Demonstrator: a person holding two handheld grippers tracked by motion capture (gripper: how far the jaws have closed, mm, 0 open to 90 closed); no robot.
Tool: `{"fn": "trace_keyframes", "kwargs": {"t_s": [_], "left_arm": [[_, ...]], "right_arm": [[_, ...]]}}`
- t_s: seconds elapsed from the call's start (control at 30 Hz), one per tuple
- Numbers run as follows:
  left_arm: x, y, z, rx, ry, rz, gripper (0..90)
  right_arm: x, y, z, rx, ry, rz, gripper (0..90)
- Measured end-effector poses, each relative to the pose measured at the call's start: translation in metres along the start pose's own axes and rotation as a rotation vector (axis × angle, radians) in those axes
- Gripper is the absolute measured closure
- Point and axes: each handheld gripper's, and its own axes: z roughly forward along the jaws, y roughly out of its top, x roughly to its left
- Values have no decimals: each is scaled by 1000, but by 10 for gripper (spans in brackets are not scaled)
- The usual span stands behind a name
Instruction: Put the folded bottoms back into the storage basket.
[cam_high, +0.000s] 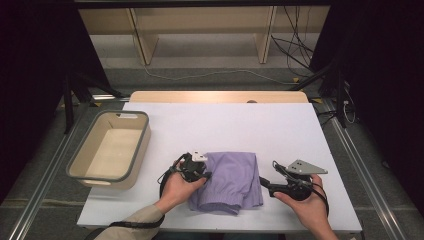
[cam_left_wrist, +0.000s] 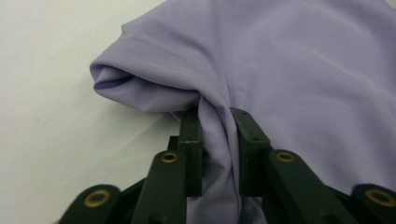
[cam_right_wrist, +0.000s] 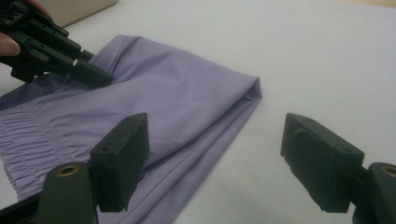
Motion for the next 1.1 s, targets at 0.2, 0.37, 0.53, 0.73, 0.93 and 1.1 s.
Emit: {"fn": "trace_keyframes", "kwargs": {"t_s": [0.2,0.37,0.53,0.73,0.93,1.1], "left_arm": [[6,-1,0,-6,-49,-58,814],[10,1,-3,2,-84,-101,829],[10,4,-9,-6,-96,-98,833],[10,9,-17,-38,-87,-31,833],[7,13,-24,-63,-82,24,833],[4,17,-31,-93,-32,124,833]], "right_arm": [[0,0,0,4,2,-1,248],[-1,0,0,3,0,1,251],[-1,-1,1,6,3,1,251],[0,-1,1,5,3,-1,253],[0,0,0,2,0,-3,256],[0,0,0,2,0,-3,256]]}}
